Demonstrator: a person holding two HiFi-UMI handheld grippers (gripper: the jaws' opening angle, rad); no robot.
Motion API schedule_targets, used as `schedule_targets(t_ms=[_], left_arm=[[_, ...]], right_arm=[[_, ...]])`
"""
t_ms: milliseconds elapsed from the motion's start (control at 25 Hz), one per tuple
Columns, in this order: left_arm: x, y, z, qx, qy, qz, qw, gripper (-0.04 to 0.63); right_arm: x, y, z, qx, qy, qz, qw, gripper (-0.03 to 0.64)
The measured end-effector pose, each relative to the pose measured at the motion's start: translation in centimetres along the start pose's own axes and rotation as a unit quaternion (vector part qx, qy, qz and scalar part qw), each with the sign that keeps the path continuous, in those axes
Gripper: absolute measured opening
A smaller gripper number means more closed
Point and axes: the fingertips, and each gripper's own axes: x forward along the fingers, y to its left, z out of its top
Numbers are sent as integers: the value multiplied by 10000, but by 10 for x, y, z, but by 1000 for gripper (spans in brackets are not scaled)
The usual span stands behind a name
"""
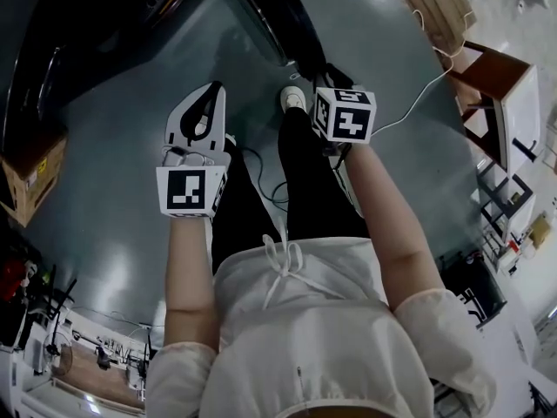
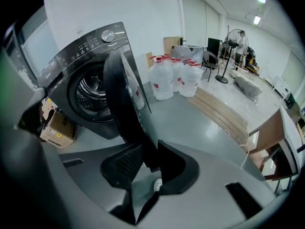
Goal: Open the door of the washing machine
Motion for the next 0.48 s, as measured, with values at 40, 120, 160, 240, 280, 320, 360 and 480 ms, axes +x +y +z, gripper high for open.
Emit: schedule_targets(t_ms=[40,120,160,240,280,320,360,480], left_arm=[[7,-5,3,-13,-10,-3,10000,21],[20,-14,8,-28,-19,-6,10000,21],[27,-19,11,-33,-34,-15,10000,21],[42,-31,17,-38,-90,-50,9999,21],[49,-37,21,-38,-118,-68,9999,21],[56,-42,23,-31,-138,-79,9999,21],[63,-46,26,-19,-149,-84,9999,21],[78,-55,32,-20,-136,-91,9999,21]], right_arm=[[0,-6,3,-76,10,26,10000,86],[0,-15,9,-225,25,95,9997,86],[0,-20,12,-294,28,130,9995,86],[0,-33,19,-400,39,181,9990,86],[0,-39,22,-437,50,195,9988,86],[1,-46,25,-465,61,203,9987,87],[2,-53,29,-487,69,207,9986,87],[3,-71,41,-535,68,192,9984,91]])
